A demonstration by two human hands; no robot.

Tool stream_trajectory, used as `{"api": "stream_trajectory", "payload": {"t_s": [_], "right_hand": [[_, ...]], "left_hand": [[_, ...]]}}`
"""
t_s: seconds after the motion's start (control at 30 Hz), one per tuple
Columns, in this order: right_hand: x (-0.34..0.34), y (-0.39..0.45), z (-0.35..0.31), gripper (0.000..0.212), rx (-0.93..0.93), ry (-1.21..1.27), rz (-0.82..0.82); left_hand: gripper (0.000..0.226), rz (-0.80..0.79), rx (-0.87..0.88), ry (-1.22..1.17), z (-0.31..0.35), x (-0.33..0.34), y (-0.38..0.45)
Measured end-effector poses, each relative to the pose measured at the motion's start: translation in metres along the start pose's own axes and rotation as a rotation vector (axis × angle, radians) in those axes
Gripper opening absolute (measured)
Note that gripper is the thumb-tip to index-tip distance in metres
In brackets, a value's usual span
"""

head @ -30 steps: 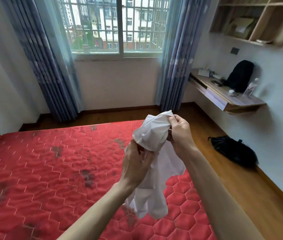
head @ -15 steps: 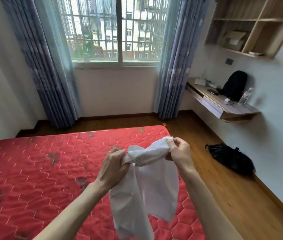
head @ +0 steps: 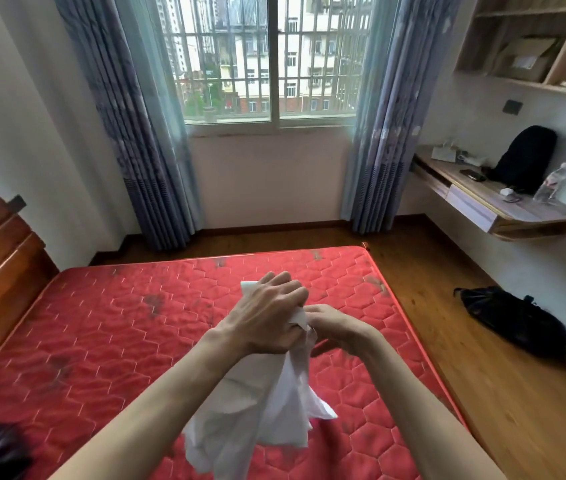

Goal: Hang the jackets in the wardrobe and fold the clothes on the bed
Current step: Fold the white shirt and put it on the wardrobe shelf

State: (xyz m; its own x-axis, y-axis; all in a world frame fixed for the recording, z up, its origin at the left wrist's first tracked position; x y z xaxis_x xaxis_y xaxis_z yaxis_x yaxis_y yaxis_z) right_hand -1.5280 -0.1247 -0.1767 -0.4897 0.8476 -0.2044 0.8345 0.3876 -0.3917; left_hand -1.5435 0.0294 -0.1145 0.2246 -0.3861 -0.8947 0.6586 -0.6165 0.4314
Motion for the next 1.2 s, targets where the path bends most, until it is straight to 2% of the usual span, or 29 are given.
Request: {"api": "stream_trajectory", "payload": {"t_s": [0.1,0.13,0.2,0.3,0.37,0.43,0.47,0.57,0.63,0.7,0.77,0.8,0.9,1.0,1.07,1.13,1.2], "right_hand": [[0.016,0.013,0.009,0.005,0.117,-0.041,-0.072],[0.019,0.02,0.013,0.011,0.133,-0.075,-0.015],[0.016,0.031,0.019,0.028,0.093,-0.082,0.189],[-0.011,0.031,0.01,0.013,-0.107,-0.117,0.526],[-0.031,0.021,-0.005,0.013,-0.2,-0.268,0.679],[-0.038,0.008,-0.025,0.014,-0.309,-0.499,0.775],[-0.039,0.003,-0.033,0.014,-0.381,-0.619,0.803],[-0.037,-0.006,-0.051,0.015,-0.552,-0.893,0.771],[-0.042,-0.014,-0.059,0.033,-0.63,-0.976,0.701],[-0.049,-0.024,-0.064,0.044,-0.663,-1.127,0.593],[-0.055,-0.031,-0.064,0.038,-0.704,-1.341,0.483],[-0.057,-0.034,-0.065,0.031,-0.734,-1.391,0.433],[-0.063,-0.039,-0.07,0.022,-0.765,-1.276,0.331],[-0.069,-0.047,-0.081,0.031,-0.751,-1.009,0.326],[-0.07,-0.055,-0.09,0.027,-0.784,-0.883,0.358],[-0.069,-0.063,-0.101,0.025,-0.799,-0.752,0.344],[-0.068,-0.068,-0.109,0.04,-0.787,-0.68,0.356]], "left_hand": [[0.032,-0.044,0.035,0.13,-0.009,-0.007,-0.011],[0.035,-0.05,0.054,0.168,-0.011,-0.01,-0.013],[0.038,-0.053,0.071,0.217,-0.016,-0.018,-0.02],[0.043,-0.083,0.002,0.266,-0.035,-0.026,-0.038],[0.038,-0.133,-0.091,0.278,-0.048,-0.029,-0.05],[0.031,-0.199,-0.158,0.3,-0.057,-0.027,-0.055],[0.036,-0.222,-0.184,0.322,-0.059,-0.025,-0.055],[0.075,-0.202,-0.309,0.322,-0.066,-0.025,-0.05],[0.085,-0.141,-0.378,0.396,-0.07,-0.028,-0.044],[0.066,-0.162,-0.44,0.508,-0.07,-0.035,-0.037],[0.037,-0.154,-0.49,0.516,-0.065,-0.047,-0.029],[0.031,-0.144,-0.529,0.492,-0.062,-0.054,-0.026],[0.041,-0.057,-0.516,0.408,-0.069,-0.053,-0.021],[0.021,0.198,-0.382,0.243,-0.061,-0.057,-0.018],[0.01,0.302,-0.402,0.157,-0.057,-0.063,-0.016],[0.005,0.345,-0.465,0.105,-0.058,-0.069,-0.014],[0.005,0.341,-0.495,0.082,-0.057,-0.074,-0.014]]}}
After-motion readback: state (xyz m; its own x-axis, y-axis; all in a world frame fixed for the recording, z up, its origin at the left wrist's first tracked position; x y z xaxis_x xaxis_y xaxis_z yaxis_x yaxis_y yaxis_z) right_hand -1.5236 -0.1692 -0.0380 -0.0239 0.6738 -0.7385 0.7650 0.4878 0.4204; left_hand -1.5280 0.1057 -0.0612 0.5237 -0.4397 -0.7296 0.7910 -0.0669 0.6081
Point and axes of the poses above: each hand's wrist, its own y-axis towards the middle knuckle, its own x-axis out of the palm, z = x × y, the point moved 3 cm from there along y, towards the middle knuckle, and after that the axes turned 6 degrees about -x, right-handed, at the moved point
